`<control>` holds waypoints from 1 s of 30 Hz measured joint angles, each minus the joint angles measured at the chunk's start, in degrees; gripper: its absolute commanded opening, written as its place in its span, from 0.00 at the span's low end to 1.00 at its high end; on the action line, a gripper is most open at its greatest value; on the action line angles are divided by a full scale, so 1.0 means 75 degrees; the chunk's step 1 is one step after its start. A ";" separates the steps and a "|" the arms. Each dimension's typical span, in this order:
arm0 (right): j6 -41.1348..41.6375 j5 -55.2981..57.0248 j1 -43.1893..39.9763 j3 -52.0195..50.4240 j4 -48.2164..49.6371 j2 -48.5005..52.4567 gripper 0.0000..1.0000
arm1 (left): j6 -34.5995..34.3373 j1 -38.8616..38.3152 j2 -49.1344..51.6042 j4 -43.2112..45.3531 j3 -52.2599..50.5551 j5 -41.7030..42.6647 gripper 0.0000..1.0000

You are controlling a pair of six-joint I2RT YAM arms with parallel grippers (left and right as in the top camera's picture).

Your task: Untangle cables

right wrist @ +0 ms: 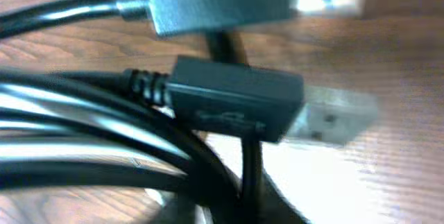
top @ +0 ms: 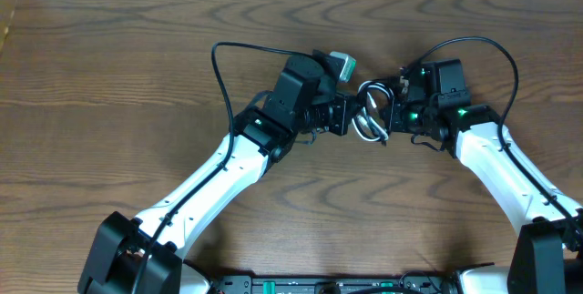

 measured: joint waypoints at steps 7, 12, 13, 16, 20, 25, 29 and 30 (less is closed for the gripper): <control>-0.0035 0.0125 0.0000 0.0000 -0.0318 0.0000 0.99 | 0.0017 0.0000 0.0000 0.0251 0.0000 -0.0131 0.08; -0.0149 -0.0198 0.0000 0.0000 -0.0096 0.0000 0.99 | 0.0017 0.0000 0.0000 0.0119 0.0000 -0.0128 0.08; -0.0230 -0.0388 0.0000 0.0000 -0.0003 0.0000 0.98 | 0.0017 0.0000 0.0000 0.0117 0.0000 -0.0128 0.08; -0.0469 -0.0994 0.0000 0.0000 0.0189 0.0000 0.78 | 0.0017 0.0003 0.0000 0.0102 0.0000 -0.0128 0.08; -0.0758 -0.1577 0.0000 0.0000 0.0268 0.0000 0.65 | 0.0017 0.0009 0.0000 0.0099 0.0000 -0.0192 0.07; -0.0816 -0.1801 0.0000 0.0000 0.0268 0.0000 0.59 | 0.0017 0.0119 0.0000 0.0099 0.0000 -0.0338 0.08; -0.0868 -0.1961 0.0000 0.0000 0.0271 0.0000 0.56 | 0.0015 0.0315 0.0000 0.0099 0.0000 -0.0388 0.08; -0.0886 -0.2022 0.0000 0.0000 0.0277 0.0000 0.56 | 0.0009 0.0361 0.0000 0.0105 0.0000 -0.0393 0.08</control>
